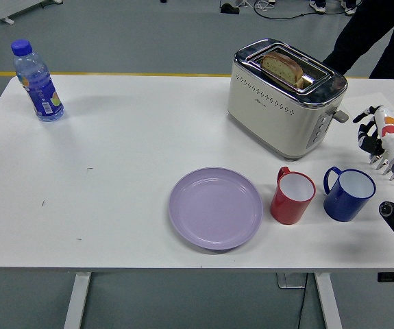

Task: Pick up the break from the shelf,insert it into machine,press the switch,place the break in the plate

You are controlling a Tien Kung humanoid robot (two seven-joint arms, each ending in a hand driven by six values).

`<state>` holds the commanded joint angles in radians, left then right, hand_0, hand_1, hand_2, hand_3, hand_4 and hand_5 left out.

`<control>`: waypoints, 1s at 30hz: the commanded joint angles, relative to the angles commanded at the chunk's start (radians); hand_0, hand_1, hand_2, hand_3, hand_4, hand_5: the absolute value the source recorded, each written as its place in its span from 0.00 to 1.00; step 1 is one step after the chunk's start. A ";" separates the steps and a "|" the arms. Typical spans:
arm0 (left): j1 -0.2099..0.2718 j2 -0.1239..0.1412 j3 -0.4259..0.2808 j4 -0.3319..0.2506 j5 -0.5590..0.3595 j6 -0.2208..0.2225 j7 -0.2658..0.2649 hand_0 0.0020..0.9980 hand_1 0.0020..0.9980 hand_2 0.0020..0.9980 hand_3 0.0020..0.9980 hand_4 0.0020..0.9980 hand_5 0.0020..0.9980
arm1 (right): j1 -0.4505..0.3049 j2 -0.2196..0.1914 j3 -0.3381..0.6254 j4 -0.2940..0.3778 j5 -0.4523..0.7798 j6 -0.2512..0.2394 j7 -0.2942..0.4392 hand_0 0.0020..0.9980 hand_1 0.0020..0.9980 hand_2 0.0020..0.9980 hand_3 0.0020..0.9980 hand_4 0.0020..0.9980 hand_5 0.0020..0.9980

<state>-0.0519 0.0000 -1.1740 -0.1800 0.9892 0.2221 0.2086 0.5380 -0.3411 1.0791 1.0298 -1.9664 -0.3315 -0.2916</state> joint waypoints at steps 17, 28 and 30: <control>-0.003 0.000 -0.001 0.000 -0.004 0.000 -0.001 0.70 0.59 0.72 0.68 0.51 0.96 | 0.014 -0.038 0.063 0.099 0.098 -0.007 0.007 0.69 0.68 0.80 0.85 0.62 0.22; -0.005 0.000 0.002 0.000 -0.008 0.000 -0.002 0.70 0.59 0.72 0.68 0.51 0.96 | 0.048 -0.044 0.056 0.150 0.153 -0.011 0.032 0.77 0.74 0.86 0.88 0.68 0.27; -0.006 0.000 0.002 0.000 -0.008 0.000 -0.001 0.70 0.59 0.72 0.68 0.51 0.96 | 0.063 -0.044 0.046 0.160 0.162 -0.007 0.034 0.77 0.74 0.86 0.88 0.68 0.27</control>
<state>-0.0578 0.0000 -1.1725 -0.1800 0.9812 0.2222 0.2072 0.6012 -0.3851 1.1251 1.1897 -1.8043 -0.3384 -0.2572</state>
